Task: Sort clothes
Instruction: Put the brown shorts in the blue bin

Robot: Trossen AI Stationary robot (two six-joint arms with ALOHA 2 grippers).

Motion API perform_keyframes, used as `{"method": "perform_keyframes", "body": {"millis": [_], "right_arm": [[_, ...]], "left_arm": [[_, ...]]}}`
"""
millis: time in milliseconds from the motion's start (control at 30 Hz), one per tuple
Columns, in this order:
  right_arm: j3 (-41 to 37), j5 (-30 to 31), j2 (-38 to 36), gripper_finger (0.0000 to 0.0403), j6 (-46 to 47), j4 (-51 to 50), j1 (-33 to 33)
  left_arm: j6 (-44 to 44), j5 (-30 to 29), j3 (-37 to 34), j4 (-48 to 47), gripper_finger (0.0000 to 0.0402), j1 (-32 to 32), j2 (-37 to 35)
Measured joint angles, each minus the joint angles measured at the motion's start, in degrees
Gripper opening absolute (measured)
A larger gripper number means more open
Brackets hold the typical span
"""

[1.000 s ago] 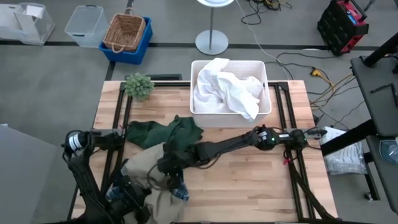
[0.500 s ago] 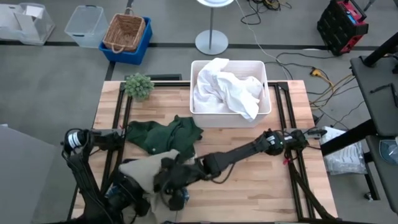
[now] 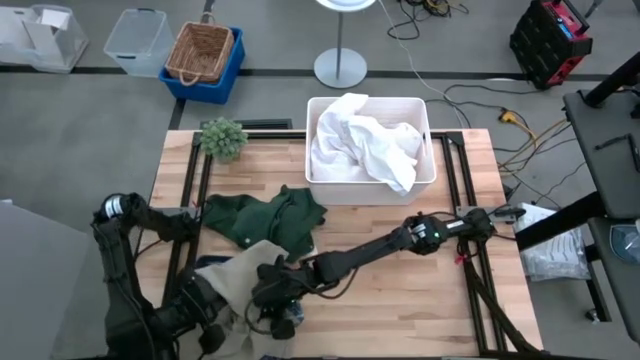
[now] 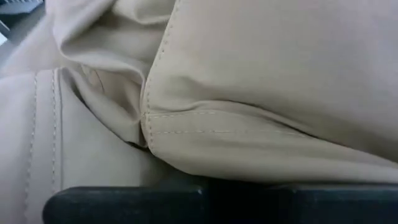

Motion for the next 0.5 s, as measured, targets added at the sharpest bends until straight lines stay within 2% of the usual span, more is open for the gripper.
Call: {"method": "perform_keyframes", "body": {"millis": [133, 300, 367, 500], "right_arm": [[0.02, 0.04, -0.07, 0.0012, -2.76, -3.30, -0.72], [-0.04, 0.16, -0.39, 0.0012, -3.70, -4.34, -1.29], [-0.07, 0.39, -0.48, 0.0012, -3.73, -4.43, -1.30], [0.02, 0.76, -0.50, 0.0012, -3.75, -4.58, -1.09]], "left_arm": [[2.08, -0.16, 1.87, -0.07, 0.0075, -0.02, -1.31], [9.21, -7.85, 2.60, 0.00, 0.0143, 0.13, -1.79], [10.98, -9.09, 1.95, 0.02, 0.0156, 0.68, -1.79], [10.94, -9.51, -1.28, -0.04, 0.0155, 1.68, -1.88]]}}
